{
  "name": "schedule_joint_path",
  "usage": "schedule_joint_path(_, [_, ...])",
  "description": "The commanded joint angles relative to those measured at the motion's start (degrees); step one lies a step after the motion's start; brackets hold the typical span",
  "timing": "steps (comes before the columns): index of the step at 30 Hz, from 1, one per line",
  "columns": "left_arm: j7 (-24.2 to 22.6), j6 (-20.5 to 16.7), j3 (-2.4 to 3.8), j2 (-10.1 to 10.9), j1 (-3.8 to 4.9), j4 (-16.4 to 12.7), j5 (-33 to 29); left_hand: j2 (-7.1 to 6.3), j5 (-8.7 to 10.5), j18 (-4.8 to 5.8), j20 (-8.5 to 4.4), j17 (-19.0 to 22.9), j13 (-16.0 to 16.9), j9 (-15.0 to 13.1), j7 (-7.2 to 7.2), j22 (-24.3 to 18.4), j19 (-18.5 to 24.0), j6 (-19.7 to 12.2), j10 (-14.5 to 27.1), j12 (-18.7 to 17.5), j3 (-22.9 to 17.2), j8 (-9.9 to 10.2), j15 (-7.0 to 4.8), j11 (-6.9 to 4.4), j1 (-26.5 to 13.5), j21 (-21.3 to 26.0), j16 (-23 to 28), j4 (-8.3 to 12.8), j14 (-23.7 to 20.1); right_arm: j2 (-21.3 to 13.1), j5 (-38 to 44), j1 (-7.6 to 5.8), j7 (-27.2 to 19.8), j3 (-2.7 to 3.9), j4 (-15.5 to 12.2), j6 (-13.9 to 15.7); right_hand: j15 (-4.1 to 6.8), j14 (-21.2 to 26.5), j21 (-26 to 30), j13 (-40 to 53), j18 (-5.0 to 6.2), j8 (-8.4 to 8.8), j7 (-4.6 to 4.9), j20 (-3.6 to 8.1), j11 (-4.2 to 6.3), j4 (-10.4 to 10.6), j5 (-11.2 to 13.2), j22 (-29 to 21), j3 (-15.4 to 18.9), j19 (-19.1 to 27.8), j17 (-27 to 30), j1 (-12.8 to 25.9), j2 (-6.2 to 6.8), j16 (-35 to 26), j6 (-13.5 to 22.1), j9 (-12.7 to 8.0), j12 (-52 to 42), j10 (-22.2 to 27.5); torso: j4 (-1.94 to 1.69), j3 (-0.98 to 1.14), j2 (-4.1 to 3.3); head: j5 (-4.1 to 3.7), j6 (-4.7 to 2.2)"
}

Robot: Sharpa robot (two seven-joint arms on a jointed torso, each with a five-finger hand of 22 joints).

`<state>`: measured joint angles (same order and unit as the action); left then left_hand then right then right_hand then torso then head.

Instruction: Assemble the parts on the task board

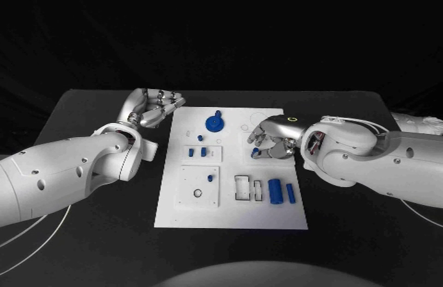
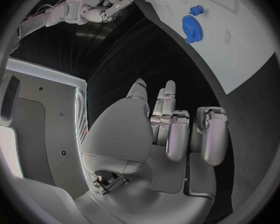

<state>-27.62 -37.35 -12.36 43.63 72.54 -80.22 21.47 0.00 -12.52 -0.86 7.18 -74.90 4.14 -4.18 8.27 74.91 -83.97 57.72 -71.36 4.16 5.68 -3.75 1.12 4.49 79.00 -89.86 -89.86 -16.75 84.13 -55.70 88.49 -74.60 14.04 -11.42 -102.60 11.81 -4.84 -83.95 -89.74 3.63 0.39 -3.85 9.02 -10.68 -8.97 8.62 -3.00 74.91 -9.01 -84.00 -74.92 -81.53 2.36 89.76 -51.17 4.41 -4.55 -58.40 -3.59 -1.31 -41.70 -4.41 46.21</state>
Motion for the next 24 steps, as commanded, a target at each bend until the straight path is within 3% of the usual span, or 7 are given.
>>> schedule_joint_path(1, [-0.8,0.6,0.04,-0.1,0.01,-0.1,-0.1,0.72,-0.04,0.86,-0.17,-15.1,-0.1,0.0,-0.21,15.1,-6.0,0.3,0.0,-0.2,0.4,-0.1,-0.23,0.05,0.1,-0.1,-0.1,0.0,5.9,0.8,3.4,0.28,3.6,-0.01,0.5,-3.5,-0.3,-6.1,-0.3,0.1,-0.39,-0.16,0.0,-0.49,0.04,0.0,0.1,15.1,0.2,-6.0,-15.1,-0.3,-0.16,0.2,-0.3,0.0,-0.1,0.5,-0.02,-0.02,-0.03,-0.02,-0.1])
schedule_joint_path(8, [-0.8,0.7,0.04,-0.1,0.0,-0.2,-0.1,0.72,-0.04,0.86,-0.17,-15.1,-0.1,0.0,-0.21,15.1,-6.0,0.3,0.0,-0.2,0.4,-0.1,-0.23,0.05,0.1,-0.1,-0.1,0.0,5.9,1.8,3.8,0.61,5.1,-0.01,1.1,-4.7,-0.23,-6.1,-0.3,0.1,-0.39,-0.07,-0.59,-0.57,0.21,-0.6,0.1,15.1,0.2,-6.0,-15.1,-1.0,-0.55,0.2,-0.1,-0.2,-0.7,-0.4,0.03,0.02,-0.01,0.13,-0.08])
schedule_joint_path(18, [-0.8,0.9,0.04,-0.1,0.0,-0.1,-0.1,0.72,-0.04,0.86,-0.17,-15.1,-0.1,0.0,-0.21,15.1,-6.0,0.3,0.0,-0.2,0.4,-0.1,-0.23,0.05,0.1,-0.1,-0.1,0.0,5.9,2.1,4.1,0.77,5.7,-0.01,1.2,-5.5,0.88,-6.1,-0.3,0.1,-0.39,-1.01,-2.07,0.23,1.6,-0.8,0.1,15.1,-0.3,-6.0,-15.1,-1.8,-1.6,0.2,-3.4,0.0,-2.0,-4.4,0.02,0.01,-0.01,0.1,0.03])
schedule_joint_path(24, [-0.8,0.9,0.05,-0.2,0.0,-0.1,-0.1,0.73,-0.04,0.86,-0.17,-15.1,-0.1,0.0,-0.21,15.1,-6.0,0.3,0.0,-0.2,0.5,-0.1,-0.23,0.05,0.1,-0.1,-0.1,0.0,5.9,2.2,4.1,0.86,5.4,-0.01,1.2,-5.3,1.69,-6.1,-0.3,0.0,-0.39,-1.42,-1.85,0.99,2.51,-0.5,0.1,15.1,-0.8,-6.0,-15.1,-2.0,-1.99,0.2,-5.1,0.1,-2.2,-6.6,0.0,-0.01,0.0,0.14,0.21])
